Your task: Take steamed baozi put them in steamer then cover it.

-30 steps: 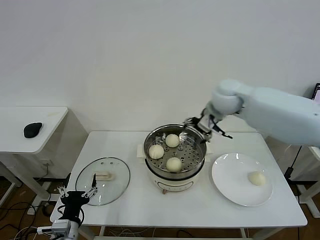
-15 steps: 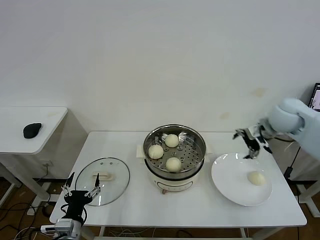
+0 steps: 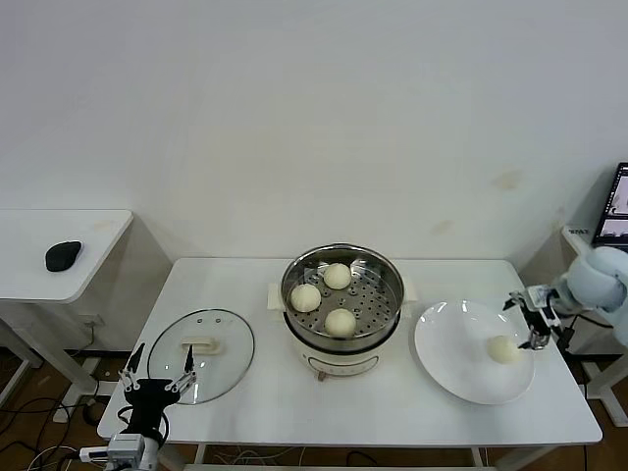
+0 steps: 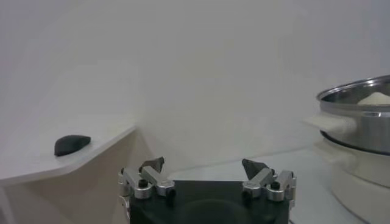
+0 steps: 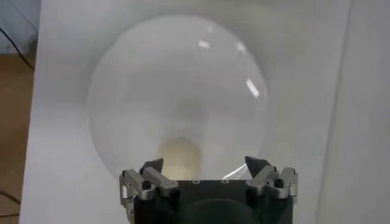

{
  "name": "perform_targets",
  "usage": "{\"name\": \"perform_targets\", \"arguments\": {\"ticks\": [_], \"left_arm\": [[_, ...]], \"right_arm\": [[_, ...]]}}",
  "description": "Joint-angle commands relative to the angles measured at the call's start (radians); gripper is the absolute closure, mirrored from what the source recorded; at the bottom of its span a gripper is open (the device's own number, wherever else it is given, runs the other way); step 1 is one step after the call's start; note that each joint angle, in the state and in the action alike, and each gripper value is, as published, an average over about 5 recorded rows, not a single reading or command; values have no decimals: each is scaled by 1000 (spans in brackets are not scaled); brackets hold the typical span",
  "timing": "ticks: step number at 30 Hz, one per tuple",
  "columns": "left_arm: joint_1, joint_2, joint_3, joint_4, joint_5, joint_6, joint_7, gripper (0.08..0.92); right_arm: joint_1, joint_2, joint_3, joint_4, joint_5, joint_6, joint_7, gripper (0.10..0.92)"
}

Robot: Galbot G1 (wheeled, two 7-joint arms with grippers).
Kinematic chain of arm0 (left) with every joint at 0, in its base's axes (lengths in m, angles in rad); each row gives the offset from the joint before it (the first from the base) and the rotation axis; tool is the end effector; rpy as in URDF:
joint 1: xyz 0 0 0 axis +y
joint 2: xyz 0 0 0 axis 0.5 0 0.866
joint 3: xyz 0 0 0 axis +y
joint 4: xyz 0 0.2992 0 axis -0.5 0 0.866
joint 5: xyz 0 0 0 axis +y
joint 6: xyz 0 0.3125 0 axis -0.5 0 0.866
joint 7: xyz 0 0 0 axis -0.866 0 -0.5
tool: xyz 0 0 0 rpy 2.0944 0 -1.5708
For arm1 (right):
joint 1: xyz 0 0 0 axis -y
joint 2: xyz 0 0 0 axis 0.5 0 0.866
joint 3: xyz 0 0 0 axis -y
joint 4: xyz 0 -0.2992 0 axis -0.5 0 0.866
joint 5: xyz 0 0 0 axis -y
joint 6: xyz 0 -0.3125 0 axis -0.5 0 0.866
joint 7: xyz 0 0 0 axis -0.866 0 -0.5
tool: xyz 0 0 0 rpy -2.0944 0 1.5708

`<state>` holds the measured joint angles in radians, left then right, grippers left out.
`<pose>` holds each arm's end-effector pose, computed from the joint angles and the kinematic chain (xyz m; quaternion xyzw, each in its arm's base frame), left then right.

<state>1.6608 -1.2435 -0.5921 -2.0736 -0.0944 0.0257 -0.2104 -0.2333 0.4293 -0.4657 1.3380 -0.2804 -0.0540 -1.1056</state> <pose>0.1458 0.0655 -0.2674 0.0505 -0.9905 -0.1162 0.0525 0.3950 -0.2318 -0.1433 0.4407 -0.5379 0.5915 0.4081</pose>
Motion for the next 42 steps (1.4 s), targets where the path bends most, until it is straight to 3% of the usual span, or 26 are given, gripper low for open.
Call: {"name": "perform_targets", "arguments": {"ticks": [1,22,31,37,42], "left_arm": [[2,-2,-3,-1,1,0,0,177],[4,0,-10,-2,-1,0,1,177],[6,-3,-11,-3,0,-1,1,177],[7,3,-15,-4,0,0,1,177],[3,9,-14,-3,-3,0,1,177]], "right_arm": [[-156,67,138,-130,-113,23,8,203],[-134,206,124,-243,-164,-4,42,206],[-116,215,113,-247,-163,-15,35,357],[-29,156,52,-180,-89,-33,8,422],[176,64,-120,-75,89,-97,-20,423]]}}
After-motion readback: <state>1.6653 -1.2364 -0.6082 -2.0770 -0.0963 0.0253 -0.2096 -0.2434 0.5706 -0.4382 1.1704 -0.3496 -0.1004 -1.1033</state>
